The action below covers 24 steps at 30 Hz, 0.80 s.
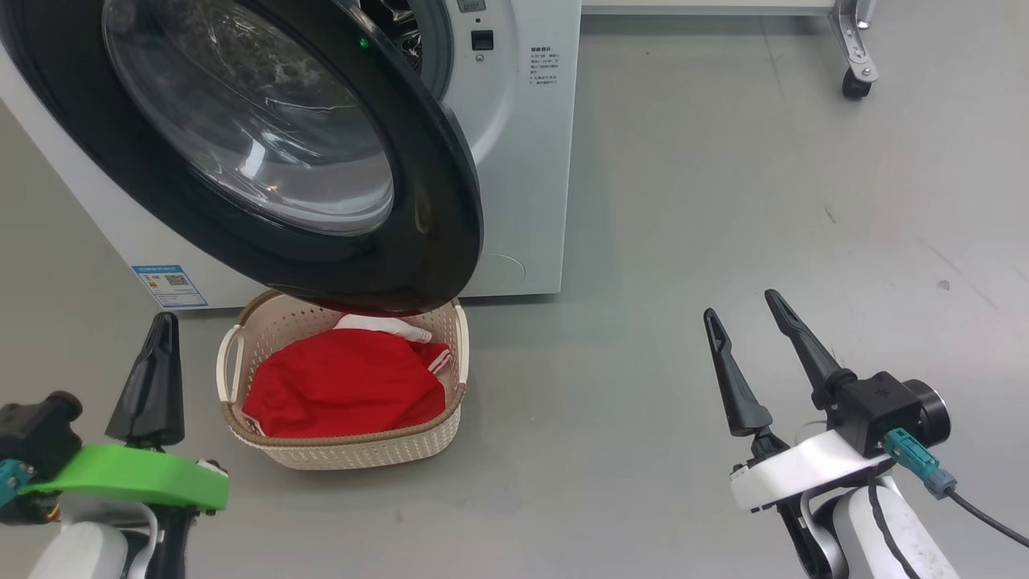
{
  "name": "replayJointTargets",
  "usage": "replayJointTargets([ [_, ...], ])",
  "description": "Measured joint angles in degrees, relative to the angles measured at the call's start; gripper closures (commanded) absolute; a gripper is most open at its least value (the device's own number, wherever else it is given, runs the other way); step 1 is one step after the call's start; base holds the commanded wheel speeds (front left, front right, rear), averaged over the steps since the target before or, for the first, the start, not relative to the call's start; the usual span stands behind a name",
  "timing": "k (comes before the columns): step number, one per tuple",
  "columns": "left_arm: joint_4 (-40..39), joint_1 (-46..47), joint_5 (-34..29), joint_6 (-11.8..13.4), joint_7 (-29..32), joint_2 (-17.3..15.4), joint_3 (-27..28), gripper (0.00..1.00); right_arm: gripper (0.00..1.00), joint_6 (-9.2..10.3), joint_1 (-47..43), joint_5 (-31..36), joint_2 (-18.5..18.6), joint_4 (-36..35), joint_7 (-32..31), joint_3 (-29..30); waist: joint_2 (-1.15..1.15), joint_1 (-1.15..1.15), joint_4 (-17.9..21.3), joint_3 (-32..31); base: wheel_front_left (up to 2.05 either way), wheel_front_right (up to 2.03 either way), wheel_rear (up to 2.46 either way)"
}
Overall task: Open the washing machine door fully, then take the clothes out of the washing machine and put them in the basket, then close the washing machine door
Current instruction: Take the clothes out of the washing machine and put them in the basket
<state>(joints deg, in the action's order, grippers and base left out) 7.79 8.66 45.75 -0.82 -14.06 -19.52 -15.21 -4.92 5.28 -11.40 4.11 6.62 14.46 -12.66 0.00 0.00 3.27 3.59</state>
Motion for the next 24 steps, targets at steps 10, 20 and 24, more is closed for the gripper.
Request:
replayJointTargets([
  [10,0.0,-4.48,-6.12,3.63,-0.79,1.05,-0.49,0.9,0.0,-0.08,-0.05,0.0,0.0,-0.13,0.0,0.04,0.0,0.0,-0.27,-0.09,0.0,0.0,0.0],
  [20,-0.08,-6.39,-11.44,4.56,-0.65,2.88,-1.12,0.0,0.0,-0.51,-0.21,0.0,-0.03,-0.13,0.0,0.02,0.0,0.0,-0.32,-0.27,0.0,0.0,0.0],
  [24,-0.99,-6.39,-12.11,4.83,-0.65,4.22,0.36,0.0,0.0,-0.51,-0.27,0.0,-0.05,-0.12,0.0,0.0,0.0,0.0,-0.31,-0.37,0.0,0.0,0.0],
])
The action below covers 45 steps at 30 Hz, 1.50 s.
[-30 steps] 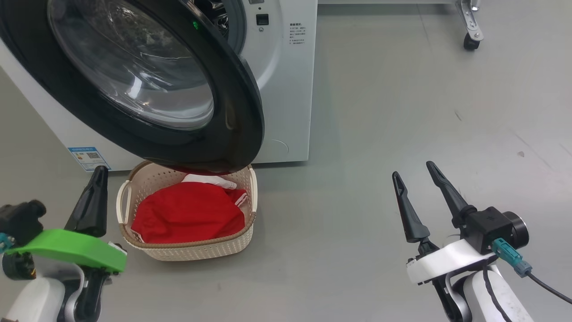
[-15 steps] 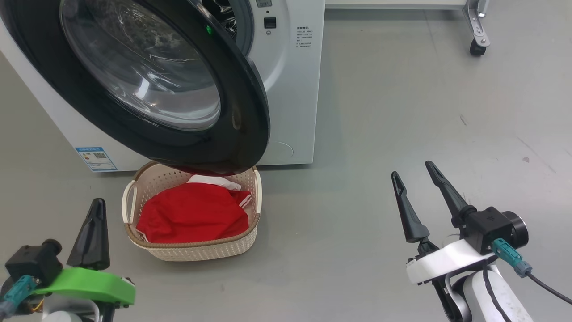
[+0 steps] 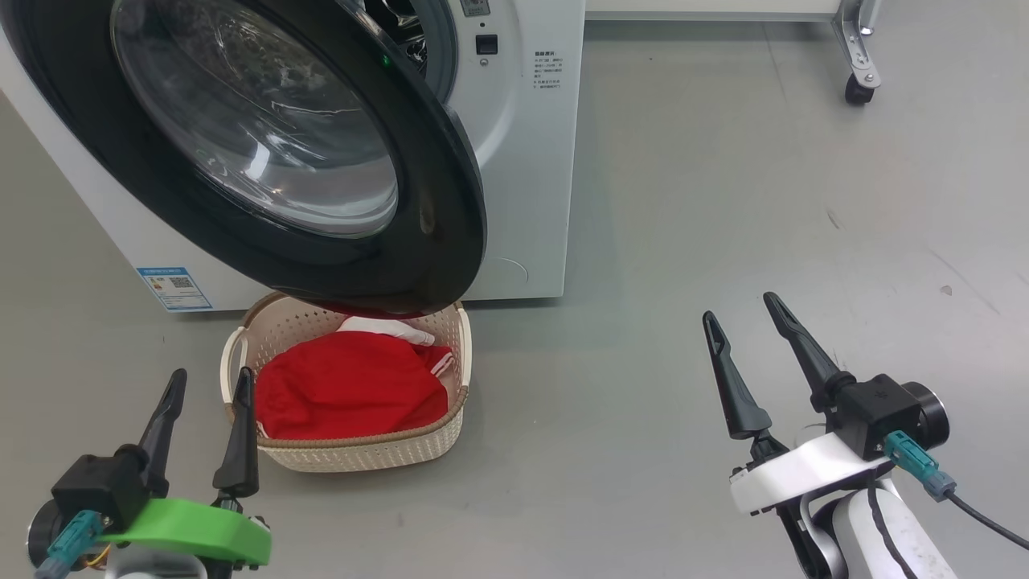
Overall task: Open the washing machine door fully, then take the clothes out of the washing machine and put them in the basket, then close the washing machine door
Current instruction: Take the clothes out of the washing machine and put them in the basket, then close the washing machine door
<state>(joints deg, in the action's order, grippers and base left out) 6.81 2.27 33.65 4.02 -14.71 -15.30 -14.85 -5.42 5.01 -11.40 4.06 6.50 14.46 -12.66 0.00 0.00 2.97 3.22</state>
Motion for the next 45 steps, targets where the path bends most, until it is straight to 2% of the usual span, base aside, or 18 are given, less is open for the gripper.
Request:
replayJointTargets([
  [15,-1.56,-1.48,-3.78,0.13,0.0,2.42,2.2,0.0,0.0,-0.04,-0.77,0.0,-0.02,0.12,0.0,0.02,0.0,0.0,0.02,-0.56,0.0,0.0,0.0],
  [45,-1.66,-2.7,-7.64,-2.68,0.0,5.87,5.25,0.0,0.0,-0.07,-0.83,0.01,-0.25,0.15,0.0,0.4,0.0,0.0,-0.1,-0.53,0.0,0.0,0.0],
])
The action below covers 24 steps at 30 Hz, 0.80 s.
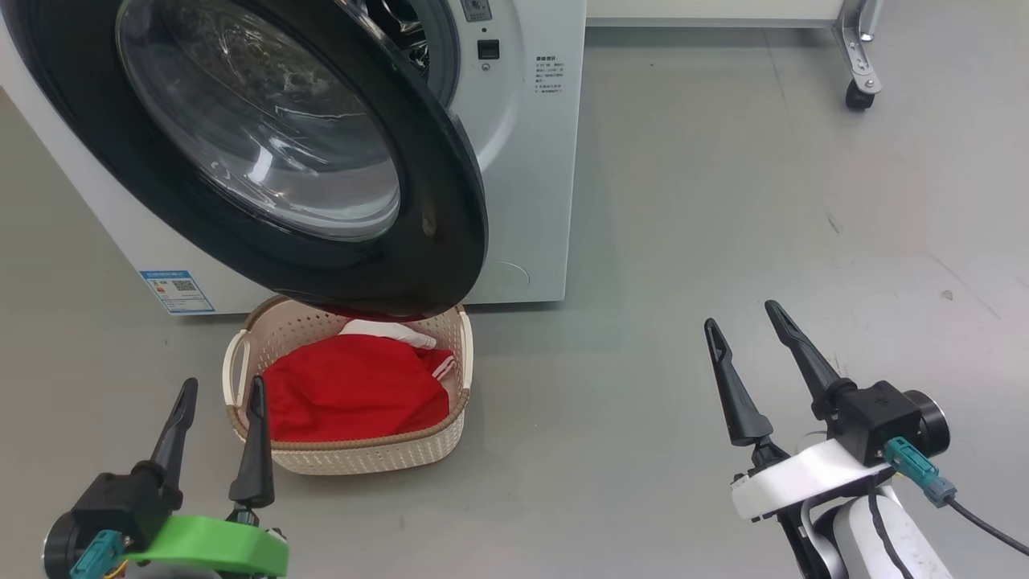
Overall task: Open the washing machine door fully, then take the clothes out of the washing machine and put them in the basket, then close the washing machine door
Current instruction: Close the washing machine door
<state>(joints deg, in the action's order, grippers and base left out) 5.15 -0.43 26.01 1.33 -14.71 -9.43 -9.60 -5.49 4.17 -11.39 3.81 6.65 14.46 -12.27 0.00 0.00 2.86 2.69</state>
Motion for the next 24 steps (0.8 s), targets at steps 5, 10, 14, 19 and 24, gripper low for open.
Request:
replayJointTargets([
  [5,-0.04,-0.08,-0.44,-0.48,0.0,0.77,0.22,0.0,0.49,-0.22,-0.04,0.1,0.05,-0.12,0.0,0.02,0.0,0.0,-0.14,0.27,0.0,0.0,0.0],
  [10,-0.19,-0.08,-0.9,-1.15,0.0,1.49,0.19,0.0,1.0,-0.49,-0.02,0.94,0.87,-0.8,0.0,-0.65,0.0,0.0,-0.75,1.4,0.0,0.0,0.0],
  [14,-0.71,-0.03,-1.43,-1.64,0.0,1.78,0.15,0.0,1.0,-0.68,0.32,1.69,1.91,-1.08,0.0,-2.36,0.0,0.0,-1.33,2.52,0.0,0.0,0.0],
  [19,-1.41,0.38,-2.42,-2.16,0.0,2.35,0.07,0.0,1.0,-1.2,4.44,4.24,3.28,-1.9,-0.02,-6.84,0.0,0.0,-2.29,4.56,0.0,0.0,0.0],
  [24,-1.69,2.22,-2.61,-2.92,0.0,2.9,-0.32,0.0,1.0,-1.51,9.99,5.49,4.58,-2.37,-0.99,-11.05,0.0,0.0,-3.65,6.99,0.0,0.0,0.0],
])
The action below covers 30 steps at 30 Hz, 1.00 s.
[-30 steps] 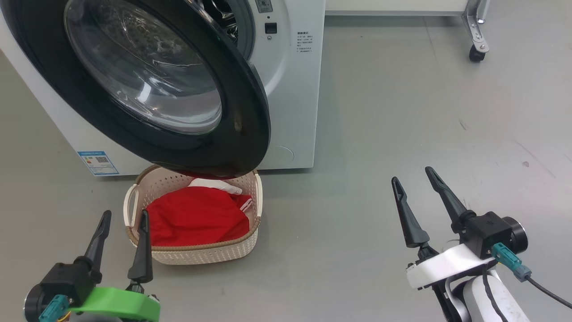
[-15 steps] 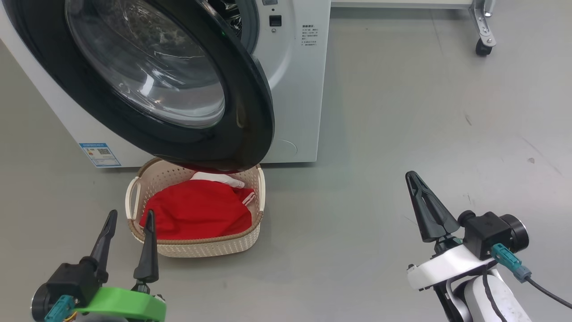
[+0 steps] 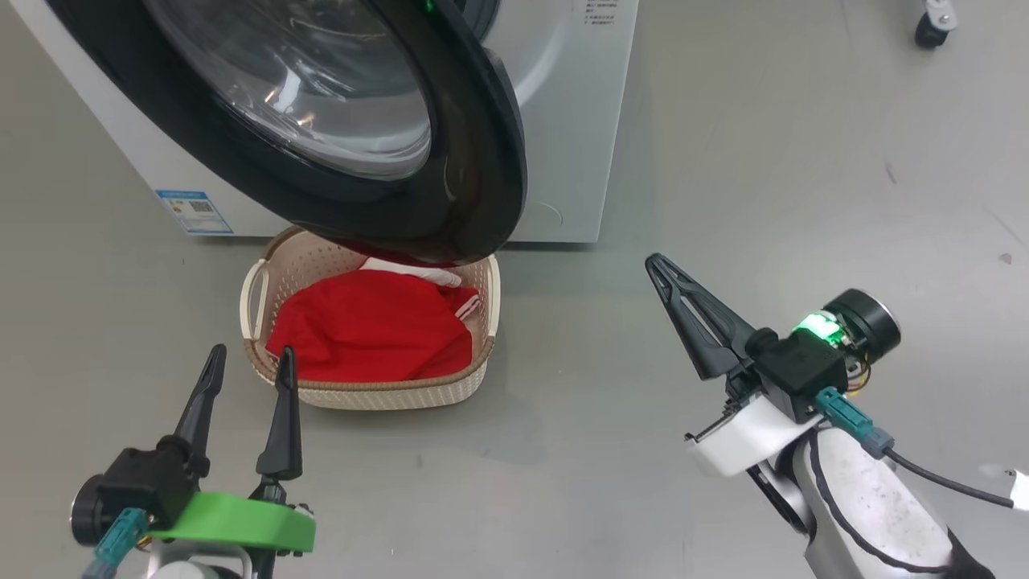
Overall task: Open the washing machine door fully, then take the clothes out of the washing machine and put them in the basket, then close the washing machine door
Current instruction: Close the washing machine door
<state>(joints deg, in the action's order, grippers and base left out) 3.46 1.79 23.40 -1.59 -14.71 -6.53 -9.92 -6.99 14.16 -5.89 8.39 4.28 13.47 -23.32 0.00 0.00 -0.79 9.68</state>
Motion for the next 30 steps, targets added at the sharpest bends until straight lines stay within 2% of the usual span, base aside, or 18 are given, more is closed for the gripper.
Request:
replayJointTargets([
  [5,-0.05,2.14,-0.47,-0.8,0.0,0.82,-1.24,0.0,1.0,0.0,4.32,-0.02,0.77,0.02,-1.34,-2.63,0.0,0.0,-1.91,2.51,0.0,0.0,0.0],
  [11,-0.03,4.76,-0.62,-1.32,0.0,2.05,-1.85,0.0,1.0,-0.01,10.34,-0.34,3.46,0.16,-2.88,-7.32,0.0,0.0,-4.93,5.53,0.0,0.0,0.0],
  [27,1.33,8.51,-0.82,-2.34,0.0,3.65,-1.57,0.0,1.0,-0.01,20.88,-4.77,6.91,4.88,-3.57,-6.93,0.0,0.0,-13.22,13.08,0.0,0.0,0.0],
  [30,1.47,8.78,-1.01,-2.5,0.0,3.66,-1.46,0.0,1.0,-0.01,21.62,-5.1,7.24,5.67,-3.5,-6.7,0.0,0.0,-13.76,13.85,0.0,0.0,0.0],
])
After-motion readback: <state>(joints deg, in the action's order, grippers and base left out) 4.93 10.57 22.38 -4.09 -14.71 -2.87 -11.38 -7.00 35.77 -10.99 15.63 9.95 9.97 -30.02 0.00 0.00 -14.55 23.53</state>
